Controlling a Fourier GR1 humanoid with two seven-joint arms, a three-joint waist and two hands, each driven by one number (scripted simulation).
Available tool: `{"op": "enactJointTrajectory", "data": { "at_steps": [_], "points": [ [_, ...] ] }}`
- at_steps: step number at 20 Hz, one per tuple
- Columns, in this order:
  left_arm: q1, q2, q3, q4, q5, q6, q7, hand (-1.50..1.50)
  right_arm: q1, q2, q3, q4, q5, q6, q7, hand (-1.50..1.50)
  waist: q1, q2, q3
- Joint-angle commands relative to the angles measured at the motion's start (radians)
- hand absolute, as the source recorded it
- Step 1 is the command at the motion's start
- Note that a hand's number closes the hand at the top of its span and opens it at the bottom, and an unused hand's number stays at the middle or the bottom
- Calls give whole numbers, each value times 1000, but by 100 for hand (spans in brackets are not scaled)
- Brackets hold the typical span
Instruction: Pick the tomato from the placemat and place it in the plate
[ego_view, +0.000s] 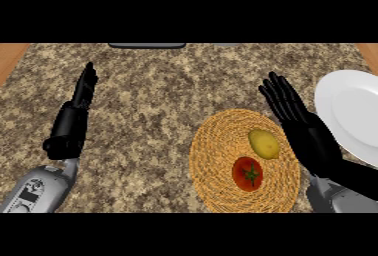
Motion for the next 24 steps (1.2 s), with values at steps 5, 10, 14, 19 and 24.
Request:
{"op": "enactJointTrajectory", "data": {
  "at_steps": [5,10,14,19,24],
  "points": [
    [165,23,84,107,142,-155,-62,0,-52,197,232,-20,93,-123,225,150,-6,-6,-10],
    [219,-5,68,149,172,-193,-76,0,81,231,198,21,409,-421,-8,-150,-31,-5,-8],
    [217,-2,90,169,185,-235,-79,0,246,282,406,4,548,-537,-181,-150,-27,-10,-7],
    [227,-7,103,151,178,-264,-58,0,414,188,338,13,560,-570,-375,-150,-28,-9,-7],
    [224,-6,160,244,181,-316,-142,0,528,82,308,-178,622,-600,-248,-150,-31,-8,-8]
  ]
}}
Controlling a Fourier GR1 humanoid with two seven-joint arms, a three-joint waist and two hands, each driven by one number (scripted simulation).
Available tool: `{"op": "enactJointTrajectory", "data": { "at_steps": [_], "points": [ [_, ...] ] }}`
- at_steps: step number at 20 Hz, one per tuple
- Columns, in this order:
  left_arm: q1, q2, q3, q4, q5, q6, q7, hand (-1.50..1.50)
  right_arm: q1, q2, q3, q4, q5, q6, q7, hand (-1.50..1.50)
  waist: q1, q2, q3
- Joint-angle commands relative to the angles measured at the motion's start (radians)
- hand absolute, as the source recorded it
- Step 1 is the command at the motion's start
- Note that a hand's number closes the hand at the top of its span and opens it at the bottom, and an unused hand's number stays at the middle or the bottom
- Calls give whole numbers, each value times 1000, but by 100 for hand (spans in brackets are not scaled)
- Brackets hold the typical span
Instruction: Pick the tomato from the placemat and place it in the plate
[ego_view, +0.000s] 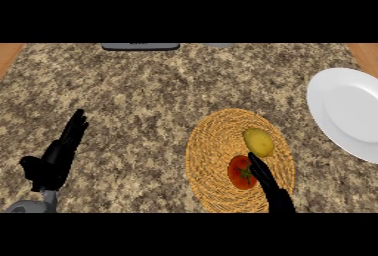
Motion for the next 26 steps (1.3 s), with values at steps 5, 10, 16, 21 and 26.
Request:
{"op": "enactJointTrajectory", "data": {
  "at_steps": [5,10,16,21,26],
  "points": [
    [-15,-27,4,35,-25,4,-12,0,146,-224,-32,-192,246,18,305,-150,-8,0,-3],
    [2,-2,13,10,-12,-40,-3,0,84,-288,-53,-202,411,149,563,-150,10,3,-3],
    [-45,-29,42,0,-35,-18,43,0,33,-284,-58,-266,394,326,737,-150,8,2,0],
    [-46,-20,81,41,-39,-80,20,0,-9,-220,-7,-305,502,418,915,-150,8,2,0],
    [1,-60,70,30,-80,-63,-26,0,-103,-187,-25,-173,544,488,959,-150,12,2,0]
  ]
}}
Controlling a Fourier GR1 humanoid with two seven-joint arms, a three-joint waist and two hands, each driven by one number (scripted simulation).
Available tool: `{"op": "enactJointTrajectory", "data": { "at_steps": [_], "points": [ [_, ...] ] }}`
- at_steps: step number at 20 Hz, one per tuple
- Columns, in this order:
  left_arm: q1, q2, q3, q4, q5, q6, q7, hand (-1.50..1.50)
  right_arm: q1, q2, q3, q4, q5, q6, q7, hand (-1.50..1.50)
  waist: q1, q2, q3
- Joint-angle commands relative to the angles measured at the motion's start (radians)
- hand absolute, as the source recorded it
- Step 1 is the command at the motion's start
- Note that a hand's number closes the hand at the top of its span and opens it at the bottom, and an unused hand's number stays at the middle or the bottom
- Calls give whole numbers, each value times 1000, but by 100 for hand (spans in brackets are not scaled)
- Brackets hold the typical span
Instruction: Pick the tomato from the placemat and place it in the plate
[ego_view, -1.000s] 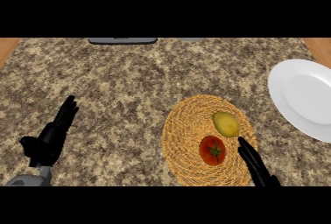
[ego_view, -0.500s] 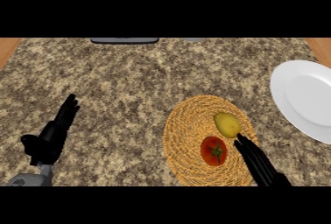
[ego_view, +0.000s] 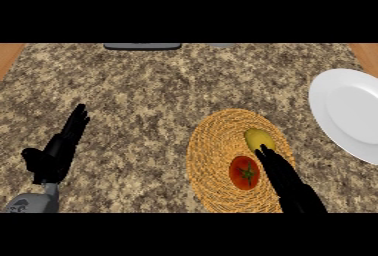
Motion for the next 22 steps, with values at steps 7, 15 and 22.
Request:
{"op": "enactJointTrajectory", "data": {
  "at_steps": [7,15,22],
  "points": [
    [-9,-81,21,-40,-75,14,67,0,-89,96,-12,39,46,152,95,-150,-1,-1,0],
    [14,-107,47,-34,-122,-22,23,0,-248,227,-68,326,126,113,70,-150,3,1,0],
    [0,-78,110,-37,-102,-88,46,0,-199,186,-64,389,96,127,-93,150,2,1,0]
  ]
}}
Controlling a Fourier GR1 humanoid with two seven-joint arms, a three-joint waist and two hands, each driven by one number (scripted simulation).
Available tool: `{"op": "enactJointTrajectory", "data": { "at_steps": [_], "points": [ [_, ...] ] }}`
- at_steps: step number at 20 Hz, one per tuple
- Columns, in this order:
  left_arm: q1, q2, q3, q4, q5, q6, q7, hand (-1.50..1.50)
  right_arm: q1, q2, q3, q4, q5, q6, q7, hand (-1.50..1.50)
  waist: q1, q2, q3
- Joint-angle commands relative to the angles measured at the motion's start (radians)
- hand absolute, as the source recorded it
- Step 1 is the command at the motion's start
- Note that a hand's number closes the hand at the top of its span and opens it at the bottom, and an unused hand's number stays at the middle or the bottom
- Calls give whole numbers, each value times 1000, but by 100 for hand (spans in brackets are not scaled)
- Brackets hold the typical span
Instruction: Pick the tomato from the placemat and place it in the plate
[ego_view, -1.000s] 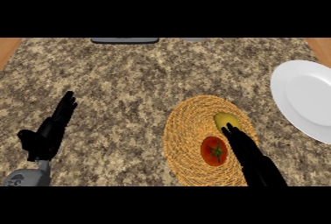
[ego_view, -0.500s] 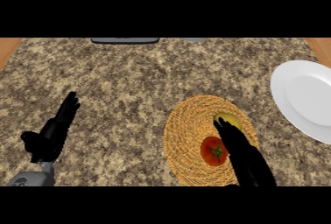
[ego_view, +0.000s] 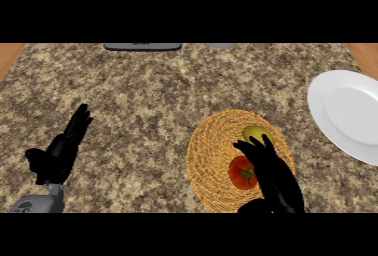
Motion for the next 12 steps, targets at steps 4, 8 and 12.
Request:
{"op": "enactJointTrajectory", "data": {
  "at_steps": [4,8,12],
  "points": [
    [54,-31,1,-41,-28,-2,-5,0,-38,27,7,93,14,18,-86,150,3,8,7],
    [-28,-9,41,57,-26,-30,-25,0,-58,26,-32,195,1,-39,-188,150,1,9,7],
    [9,-10,58,61,-10,-15,-41,0,133,-207,-328,114,-132,-45,-187,150,-70,6,10]
  ]
}}
